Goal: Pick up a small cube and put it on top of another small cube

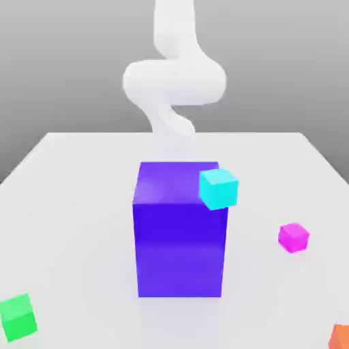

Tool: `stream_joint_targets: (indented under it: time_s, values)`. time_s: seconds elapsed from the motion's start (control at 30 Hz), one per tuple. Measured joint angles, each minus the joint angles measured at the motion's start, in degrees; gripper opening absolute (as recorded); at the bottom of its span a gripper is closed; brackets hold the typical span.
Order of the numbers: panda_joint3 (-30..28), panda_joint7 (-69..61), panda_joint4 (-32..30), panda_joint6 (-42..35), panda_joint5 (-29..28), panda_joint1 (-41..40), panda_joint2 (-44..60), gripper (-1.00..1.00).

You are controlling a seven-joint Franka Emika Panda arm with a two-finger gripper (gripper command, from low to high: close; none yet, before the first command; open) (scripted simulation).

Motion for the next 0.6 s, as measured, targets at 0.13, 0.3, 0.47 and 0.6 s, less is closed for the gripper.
stream_joint_targets:
  time_s: [0.13, 0.3, 0.47, 0.6]
  values:
    - [3.0, 1.7, -4.6, 4.6, 3.8, 4.2, 6.7, 0.00]
    - [7.8, 4.5, -10.1, 10.1, 7.5, 9.1, 14.6, 0.00]
    - [13.6, 8.3, -15.6, 15.6, 9.8, 13.7, 22.5, 0.00]
    - [18.8, 12.5, -20.1, 20.3, 9.9, 16.7, 28.8, 0.00]
